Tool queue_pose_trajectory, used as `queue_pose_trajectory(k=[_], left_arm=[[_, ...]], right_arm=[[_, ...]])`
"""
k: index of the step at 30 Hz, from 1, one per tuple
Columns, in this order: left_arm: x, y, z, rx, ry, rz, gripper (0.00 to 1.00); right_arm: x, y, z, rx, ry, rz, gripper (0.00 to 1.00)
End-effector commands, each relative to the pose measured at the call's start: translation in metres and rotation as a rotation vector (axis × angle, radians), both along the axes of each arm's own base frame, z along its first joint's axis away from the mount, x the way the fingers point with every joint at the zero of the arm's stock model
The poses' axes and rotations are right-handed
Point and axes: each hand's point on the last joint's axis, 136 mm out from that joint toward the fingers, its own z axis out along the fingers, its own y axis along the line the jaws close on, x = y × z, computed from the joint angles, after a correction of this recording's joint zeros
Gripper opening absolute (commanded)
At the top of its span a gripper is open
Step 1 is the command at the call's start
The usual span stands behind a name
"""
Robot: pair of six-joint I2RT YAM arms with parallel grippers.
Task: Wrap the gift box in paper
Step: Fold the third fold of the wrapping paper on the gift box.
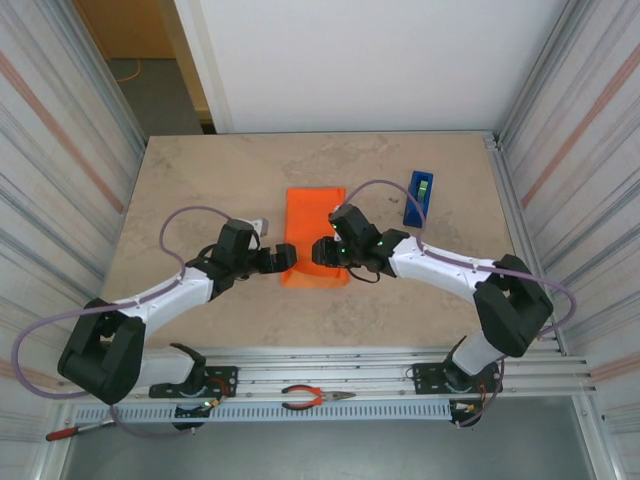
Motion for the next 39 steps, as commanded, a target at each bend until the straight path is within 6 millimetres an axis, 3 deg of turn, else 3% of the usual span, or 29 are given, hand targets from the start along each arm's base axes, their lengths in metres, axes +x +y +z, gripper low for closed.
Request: queue_pose_trajectory(k=[1,4,7,11,21,26,29,31,33,34,36,39], left_arm=[[0.009,0.003,0.016,0.013,-0.046,0.019,0.99],[0.010,-0.001,0.016,0.008,-0.046,-0.001,0.99],[0.009,-0.005,0.015,0.003,-0.042,-0.034,0.99],[0.005,-0.007,0.008,0.010,-0.024,-0.054,0.99],[-0.006,-0.015,-0.026,0.118,0.012,-0.067,0.99],[0.002,-0.020,-0.040,0.213,0.012,-0.022,0.99],[0.010,-0.014,-0.047,0.271,0.015,0.046,0.99],[0.017,-0.011,-0.052,0.298,0.017,0.077,0.99],[0.020,-0.010,-0.057,0.322,0.025,0.087,0.99],[0.022,-0.011,-0.059,0.329,0.028,0.084,0.99],[0.023,-0.013,-0.062,0.336,0.035,0.075,0.99],[0.024,-0.015,-0.062,0.336,0.033,0.068,0.99]], right_arm=[[0.003,0.011,-0.016,0.016,0.031,0.005,0.25],[0.005,0.013,-0.036,0.003,0.062,0.001,0.16],[0.010,0.013,-0.052,-0.003,0.080,-0.009,0.13],[0.016,0.011,-0.058,0.000,0.091,-0.019,0.11],[0.018,-0.003,-0.023,0.047,0.052,-0.015,0.13],[0.012,-0.010,-0.006,0.067,0.027,-0.019,0.14],[0.012,-0.023,0.000,0.045,0.003,-0.051,0.15],[0.011,-0.035,-0.002,0.011,-0.005,-0.078,0.27],[0.013,-0.045,-0.007,-0.028,0.000,-0.095,0.56],[0.014,-0.048,-0.010,-0.042,0.004,-0.100,0.65],[0.015,-0.053,-0.017,-0.074,0.012,-0.100,0.75],[0.021,-0.056,-0.027,-0.112,0.022,-0.111,0.78]])
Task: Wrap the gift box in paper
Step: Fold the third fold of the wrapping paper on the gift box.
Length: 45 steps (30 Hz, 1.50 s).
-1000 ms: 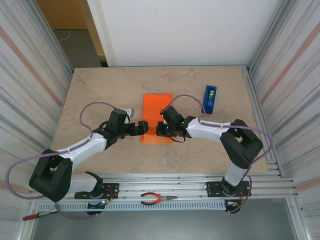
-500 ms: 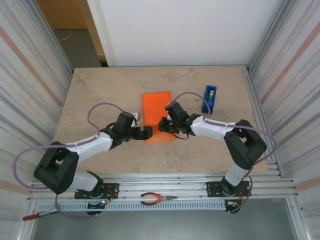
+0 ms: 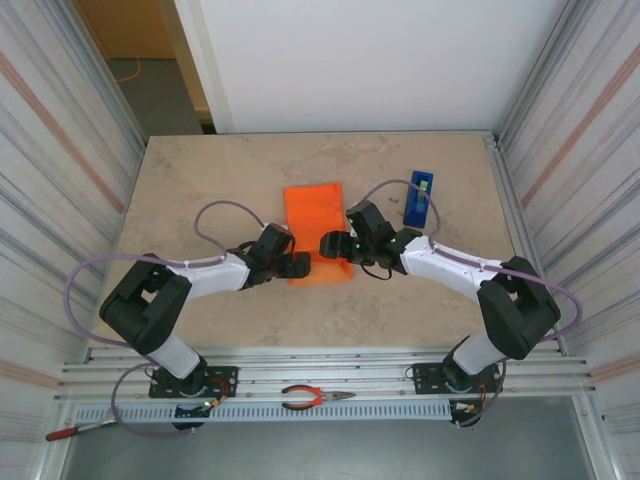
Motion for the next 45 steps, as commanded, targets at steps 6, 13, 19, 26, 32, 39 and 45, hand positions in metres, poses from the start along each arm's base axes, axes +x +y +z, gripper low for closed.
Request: queue_pose_trajectory(k=[6,13,19,26,32,39,45], left_arm=[[0.011,0.003,0.002,0.036,-0.028,0.012,0.99],[0.012,-0.006,0.021,0.007,-0.065,-0.049,0.99],[0.006,-0.003,0.049,-0.084,-0.104,-0.017,0.99],[-0.009,-0.001,0.040,-0.186,-0.041,0.043,0.88],[-0.003,-0.001,0.022,-0.155,-0.015,0.072,0.74],[0.010,0.004,0.003,-0.052,-0.015,0.112,0.67],[0.012,0.010,-0.006,0.014,-0.012,0.111,0.66]], right_arm=[[0.015,-0.016,-0.043,-0.132,0.050,-0.058,0.74],[0.023,-0.014,-0.064,-0.160,0.078,-0.069,0.47],[0.020,-0.014,-0.071,-0.164,0.097,-0.061,0.35],[0.012,-0.016,-0.078,-0.171,0.116,-0.063,0.29],[0.005,-0.014,-0.082,-0.189,0.128,-0.065,0.28],[-0.001,-0.018,-0.078,-0.201,0.129,-0.089,0.46],[0.003,-0.027,-0.063,-0.176,0.106,-0.121,0.76]])
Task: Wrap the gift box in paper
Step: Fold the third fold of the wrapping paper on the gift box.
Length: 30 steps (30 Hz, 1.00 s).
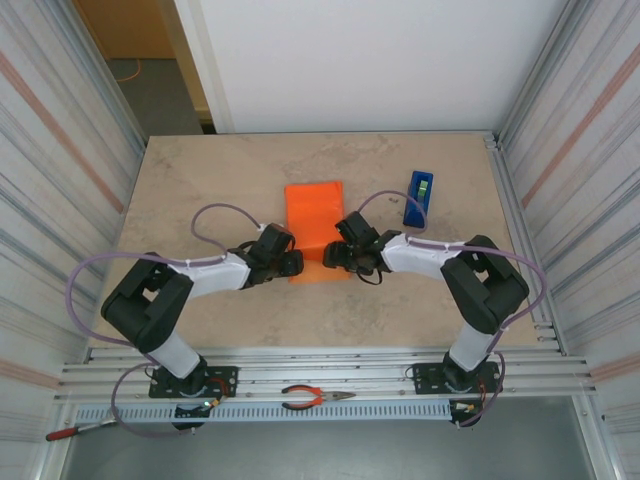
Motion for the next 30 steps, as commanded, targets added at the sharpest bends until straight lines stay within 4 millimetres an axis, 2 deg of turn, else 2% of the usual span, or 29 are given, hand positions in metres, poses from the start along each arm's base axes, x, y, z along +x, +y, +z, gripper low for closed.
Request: queue_pose_trajectory(k=[1,5,12,19,21,23,24,26,27,28,29,30], left_arm=[[0.009,0.007,-0.003,0.057,-0.023,0.016,0.66],[0.008,0.008,-0.005,0.078,-0.028,0.005,0.66],[0.009,0.008,-0.003,0.093,-0.038,-0.007,0.66],[0.009,0.007,-0.002,0.099,-0.042,-0.017,0.66],[0.010,0.006,-0.001,0.098,-0.044,-0.018,0.66],[0.010,0.006,-0.001,0.098,-0.044,-0.019,0.66],[0.010,0.006,-0.001,0.098,-0.045,-0.020,0.66],[0.011,0.005,0.000,0.096,-0.046,-0.024,0.66],[0.011,0.005,0.000,0.097,-0.047,-0.024,0.66],[0.010,0.005,0.000,0.097,-0.048,-0.026,0.66],[0.010,0.005,0.000,0.098,-0.047,-0.027,0.66],[0.010,0.005,0.000,0.099,-0.048,-0.028,0.66]], right_arm=[[-0.001,-0.014,0.007,-0.017,0.001,-0.038,0.76],[0.009,-0.013,0.006,-0.017,0.006,-0.039,0.73],[0.011,-0.007,-0.011,-0.044,0.043,-0.036,0.45],[0.003,-0.006,-0.014,-0.085,0.046,-0.024,0.30],[0.001,-0.007,-0.015,-0.098,0.048,-0.028,0.20],[0.000,-0.007,-0.016,-0.100,0.050,-0.028,0.05],[-0.001,-0.007,-0.015,-0.100,0.050,-0.028,0.03],[-0.002,-0.008,-0.016,-0.101,0.052,-0.028,0.08],[-0.002,-0.008,-0.015,-0.099,0.052,-0.031,0.16],[-0.003,-0.009,-0.015,-0.101,0.053,-0.034,0.33],[-0.003,-0.009,-0.014,-0.101,0.052,-0.037,0.44],[-0.003,-0.010,-0.014,-0.101,0.051,-0.039,0.47]])
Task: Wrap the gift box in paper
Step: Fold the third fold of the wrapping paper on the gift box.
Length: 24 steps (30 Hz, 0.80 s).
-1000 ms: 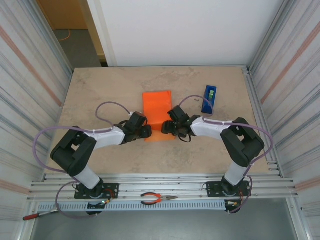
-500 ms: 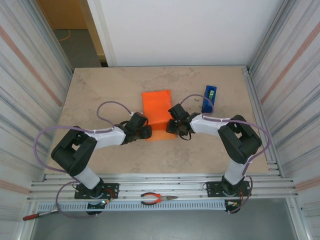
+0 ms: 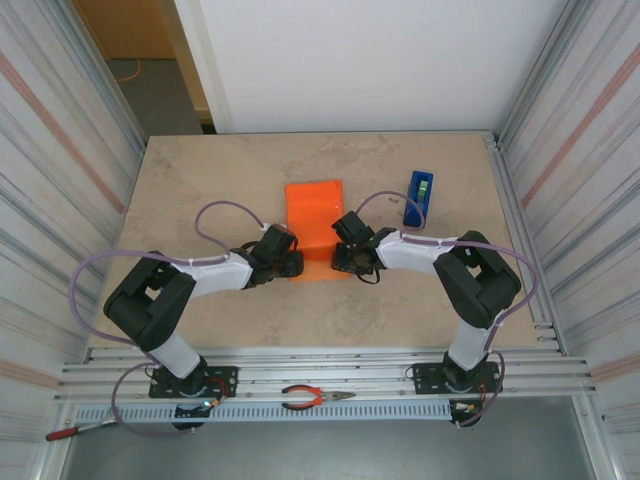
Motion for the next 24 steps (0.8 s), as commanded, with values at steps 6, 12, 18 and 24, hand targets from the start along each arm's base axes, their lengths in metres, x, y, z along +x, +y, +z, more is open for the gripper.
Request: queue_pose_trajectory(k=[6,12,18,24], left_arm=[[0.008,0.005,0.003,0.043,-0.029,0.007,0.66],[0.008,0.004,0.007,0.041,-0.039,-0.004,0.67],[0.007,0.001,0.027,0.004,-0.070,-0.026,0.73],[-0.006,-0.003,0.049,-0.089,-0.050,-0.018,0.73]], right_arm=[[-0.006,-0.010,-0.001,-0.030,0.013,-0.025,0.16],[-0.010,-0.015,0.010,-0.014,-0.005,-0.045,0.58],[-0.012,-0.023,0.024,-0.032,-0.028,-0.044,0.74],[-0.012,-0.022,0.029,-0.017,-0.029,-0.040,0.67]])
